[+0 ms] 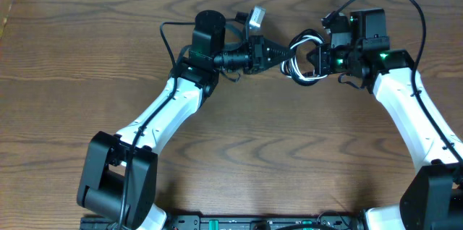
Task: Untangle cables
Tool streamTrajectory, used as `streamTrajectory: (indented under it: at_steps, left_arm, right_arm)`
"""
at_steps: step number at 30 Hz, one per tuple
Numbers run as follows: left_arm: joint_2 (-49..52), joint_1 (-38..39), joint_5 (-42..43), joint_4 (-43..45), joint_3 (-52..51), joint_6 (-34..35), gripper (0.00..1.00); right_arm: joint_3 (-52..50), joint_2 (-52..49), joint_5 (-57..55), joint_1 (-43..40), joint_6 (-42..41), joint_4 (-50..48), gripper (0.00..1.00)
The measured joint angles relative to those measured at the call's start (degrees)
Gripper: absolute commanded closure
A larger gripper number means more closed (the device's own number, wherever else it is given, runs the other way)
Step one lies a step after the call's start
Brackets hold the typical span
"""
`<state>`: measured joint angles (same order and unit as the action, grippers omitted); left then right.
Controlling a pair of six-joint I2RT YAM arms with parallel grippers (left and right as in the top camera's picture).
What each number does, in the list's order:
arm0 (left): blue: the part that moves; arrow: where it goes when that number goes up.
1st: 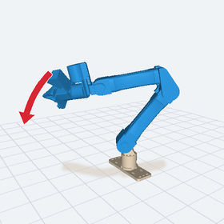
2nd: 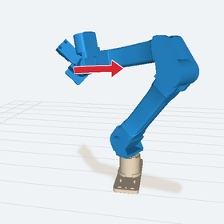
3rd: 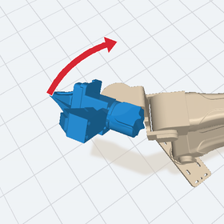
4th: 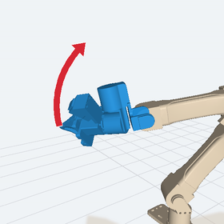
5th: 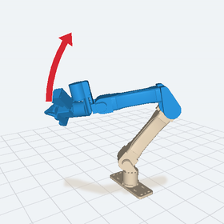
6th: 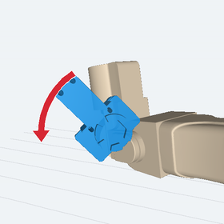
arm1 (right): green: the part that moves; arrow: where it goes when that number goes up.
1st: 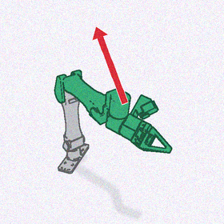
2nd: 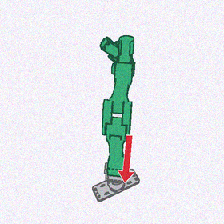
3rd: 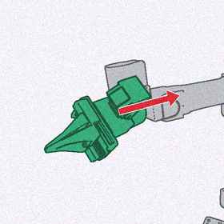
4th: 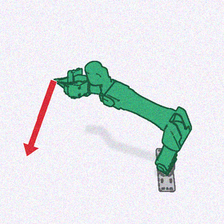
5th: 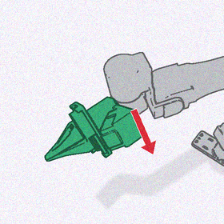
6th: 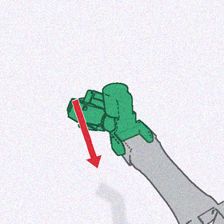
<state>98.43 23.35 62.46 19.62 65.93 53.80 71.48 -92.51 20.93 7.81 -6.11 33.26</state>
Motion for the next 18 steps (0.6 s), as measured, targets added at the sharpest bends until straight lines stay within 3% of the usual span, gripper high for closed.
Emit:
streamTrajectory:
  at_steps: [10, 18]
  left_arm:
    - [-0.2, 0.1, -10.8, -22.1, 0.2, -15.6, 0.92]
    - [-0.5, 0.3, -26.0, -38.0, 0.2, -25.7, 0.93]
  right_arm:
    - [-0.1, 0.0, 0.7, -1.2, 0.1, 2.3, 0.99]
    - [-0.1, 0.0, 0.9, -2.3, 0.0, 2.7, 0.99]
